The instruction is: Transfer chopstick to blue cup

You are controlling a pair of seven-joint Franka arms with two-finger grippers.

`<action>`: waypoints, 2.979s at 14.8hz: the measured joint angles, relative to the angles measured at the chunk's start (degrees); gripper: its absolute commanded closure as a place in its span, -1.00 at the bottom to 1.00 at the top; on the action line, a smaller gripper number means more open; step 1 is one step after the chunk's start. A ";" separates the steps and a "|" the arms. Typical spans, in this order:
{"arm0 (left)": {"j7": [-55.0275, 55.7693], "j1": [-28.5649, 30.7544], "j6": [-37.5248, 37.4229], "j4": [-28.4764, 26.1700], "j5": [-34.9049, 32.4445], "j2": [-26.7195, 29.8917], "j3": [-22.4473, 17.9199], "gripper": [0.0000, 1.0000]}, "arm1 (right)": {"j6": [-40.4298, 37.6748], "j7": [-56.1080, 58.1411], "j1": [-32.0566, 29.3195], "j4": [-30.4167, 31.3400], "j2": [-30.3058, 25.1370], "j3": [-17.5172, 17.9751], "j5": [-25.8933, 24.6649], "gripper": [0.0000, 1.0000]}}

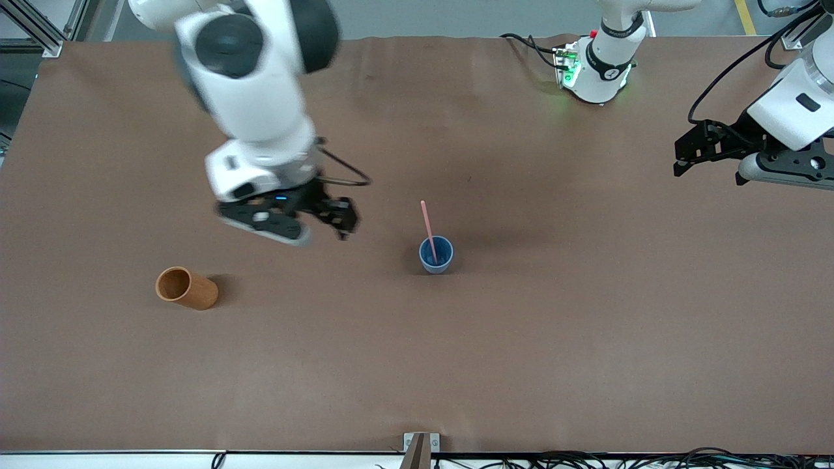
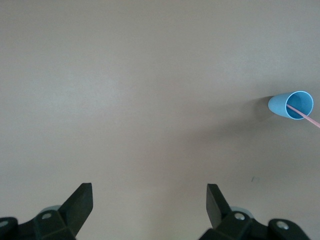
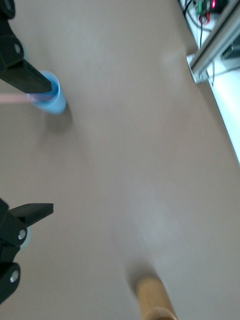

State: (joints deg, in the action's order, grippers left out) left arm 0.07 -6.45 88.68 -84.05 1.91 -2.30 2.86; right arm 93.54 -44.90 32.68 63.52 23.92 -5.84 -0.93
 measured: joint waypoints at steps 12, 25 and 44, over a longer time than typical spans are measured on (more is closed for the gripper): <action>0.07 -0.01 0.00 -0.01 0.00 -0.08 -0.02 -1.00 | -0.78 28.10 -21.62 34.93 -32.99 -0.12 -0.08 -0.94; 0.07 0.00 0.00 -0.02 0.00 -0.10 -0.02 -1.00 | -7.43 43.46 -31.89 19.67 -24.84 0.07 -0.11 -1.00; 0.07 0.00 0.00 -0.02 0.00 -0.10 -0.02 -1.00 | -12.49 48.63 -31.93 18.21 -23.47 3.62 0.73 -0.99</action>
State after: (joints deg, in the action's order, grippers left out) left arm 0.15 -6.45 88.68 -84.07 1.91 -2.40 2.84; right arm 81.05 3.73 0.76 81.73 0.45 -2.22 -0.20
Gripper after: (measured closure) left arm 0.000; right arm 0.000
